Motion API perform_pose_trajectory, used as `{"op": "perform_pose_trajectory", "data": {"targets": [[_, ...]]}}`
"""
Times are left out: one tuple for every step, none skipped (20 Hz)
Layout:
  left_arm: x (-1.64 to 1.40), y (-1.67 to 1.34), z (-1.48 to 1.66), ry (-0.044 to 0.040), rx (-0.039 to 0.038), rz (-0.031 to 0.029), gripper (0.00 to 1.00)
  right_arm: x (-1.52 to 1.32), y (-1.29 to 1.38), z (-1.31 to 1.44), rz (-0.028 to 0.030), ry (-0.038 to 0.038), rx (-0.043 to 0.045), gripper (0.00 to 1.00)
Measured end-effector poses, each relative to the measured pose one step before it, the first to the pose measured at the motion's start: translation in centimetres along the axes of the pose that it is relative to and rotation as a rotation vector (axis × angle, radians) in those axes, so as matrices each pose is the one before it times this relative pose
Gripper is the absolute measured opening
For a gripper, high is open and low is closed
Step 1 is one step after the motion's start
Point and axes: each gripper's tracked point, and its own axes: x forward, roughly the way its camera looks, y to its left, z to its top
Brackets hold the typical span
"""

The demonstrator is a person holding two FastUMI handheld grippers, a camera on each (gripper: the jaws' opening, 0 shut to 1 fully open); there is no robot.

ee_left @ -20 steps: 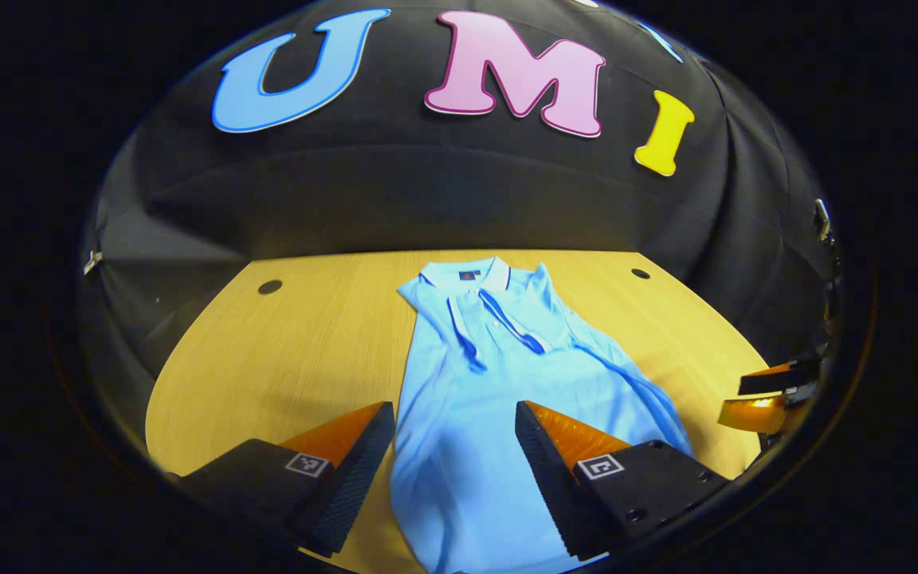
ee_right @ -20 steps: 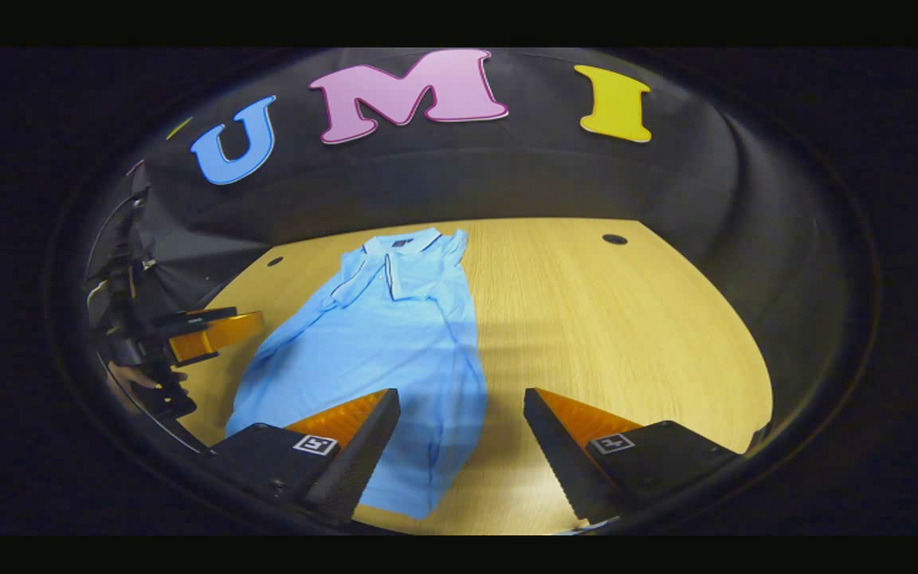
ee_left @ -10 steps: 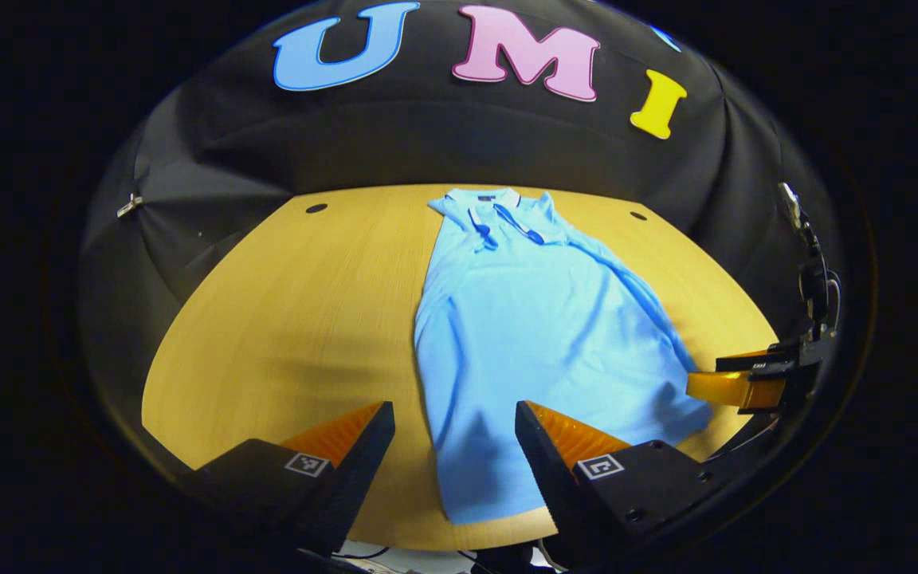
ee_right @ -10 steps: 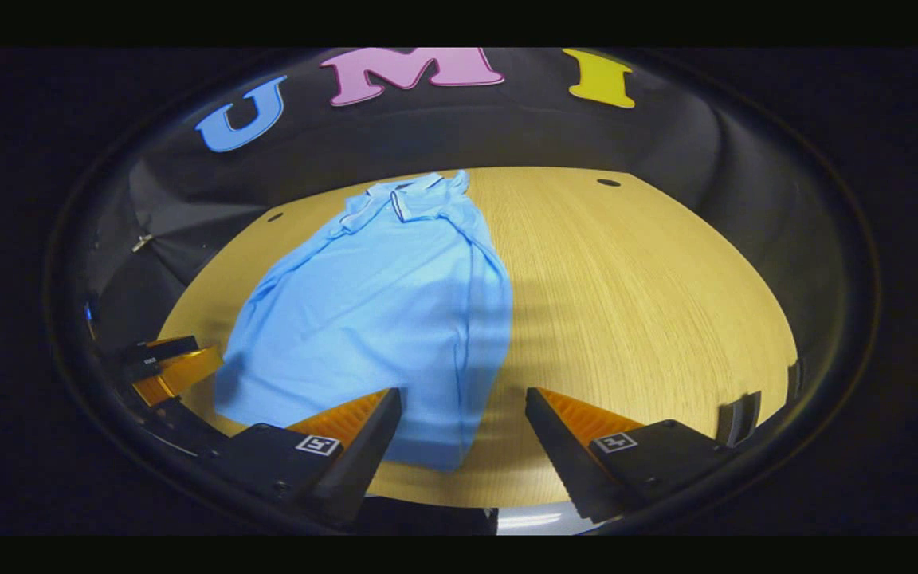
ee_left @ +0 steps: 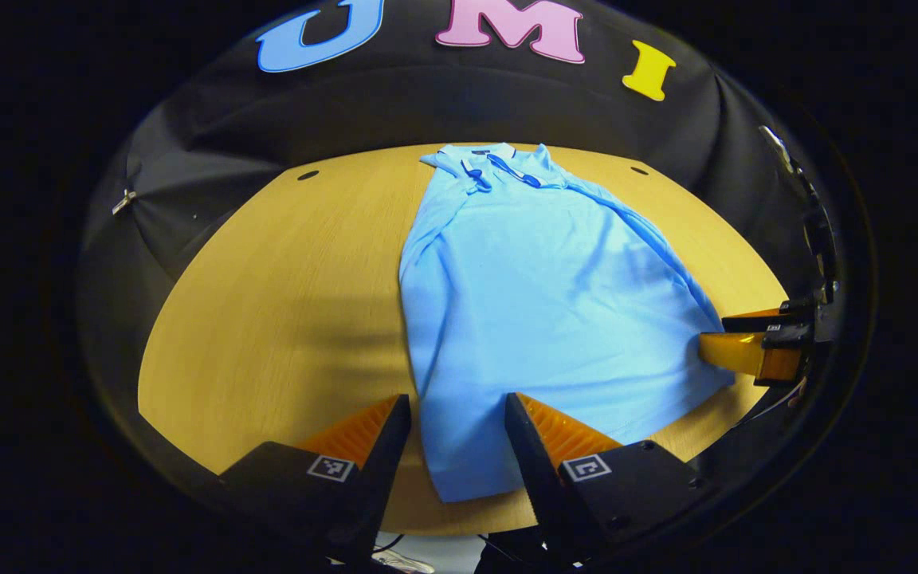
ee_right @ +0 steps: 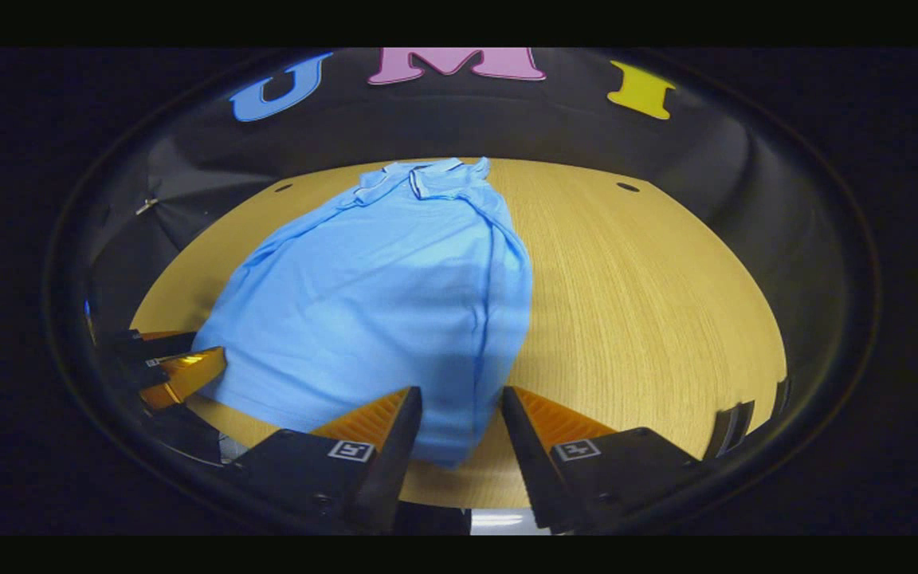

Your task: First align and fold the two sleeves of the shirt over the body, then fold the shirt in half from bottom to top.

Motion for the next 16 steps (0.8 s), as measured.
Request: {"op": "perform_pose_trajectory", "data": {"targets": [[-0.002,-0.253,-0.071,-0.00309,0.01084,-0.00259,0.77,0.070,0.322,0.052,0.01035,0.00081,-0.00392,0.58],[0.203,-0.603,0.027,0.01141,0.00800,-0.01483,0.64,0.085,0.352,0.088,0.01257,0.00656,-0.00046,0.42],[0.012,-0.397,0.135,-0.00057,0.00844,-0.00362,0.53,0.277,0.187,0.010,0.00365,0.00411,0.00840,0.37],[0.113,-0.359,0.098,0.00902,0.00629,-0.00674,0.36,-0.056,-0.079,0.116,-0.00159,0.00748,0.00216,0.07],[0.080,-0.142,0.185,0.00363,-0.00112,-0.00017,0.29,-0.282,0.256,-0.046,0.01698,0.01095,-0.00367,0.08],[0.071,-0.070,0.049,-0.00113,-0.00903,0.00338,0.16,0.196,0.117,-0.154,0.01959,0.01364,-0.00568,0.09],[-0.004,0.069,0.085,0.00297,-0.01419,-0.00076,0.11,-0.041,-0.036,0.012,0.02070,0.01025,-0.00210,0.09],[0.002,-0.112,-0.019,0.00345,-0.01211,-0.00472,0.07,0.072,-0.060,0.177,0.01950,0.00369,0.00342,0.09],[-0.070,-0.016,0.009,0.00778,-0.00526,-0.00895,0.07,0.107,0.041,-0.086,0.01548,0.01054,0.00026,0.00],[-0.010,-0.022,0.010,0.00623,-0.00229,-0.00746,0.07,-0.164,-0.034,0.067,0.00965,0.00525,0.00190,0.00],[-0.033,-0.006,0.071,0.00931,-0.00430,-0.00586,0.02,-0.071,-0.029,-0.001,0.00458,0.00438,0.00306,0.05],[0.037,0.103,0.028,0.00913,-0.00476,-0.00396,0.07,0.031,-0.021,0.018,0.00202,0.00589,-0.00214,0.06],[0.025,0.020,0.127,0.00858,-0.00602,-0.00239,0.07,-0.060,-0.029,-0.028,-0.00113,0.00709,-0.00562,0.06],[0.028,-0.044,0.068,0.01495,-0.01104,-0.00365,0.06,-0.124,-0.061,-0.049,-0.00172,0.00969,-0.00635,0.06],[-0.303,-0.094,0.247,0.00276,-0.00884,0.00027,0.06,-0.192,0.013,0.154,0.00403,0.00342,-0.00224,0.08],[-0.346,-0.133,0.603,-0.00604,-0.00330,-0.00193,0.06,-0.253,-0.026,0.400,0.00673,-0.00090,0.00249,0.05]]}}
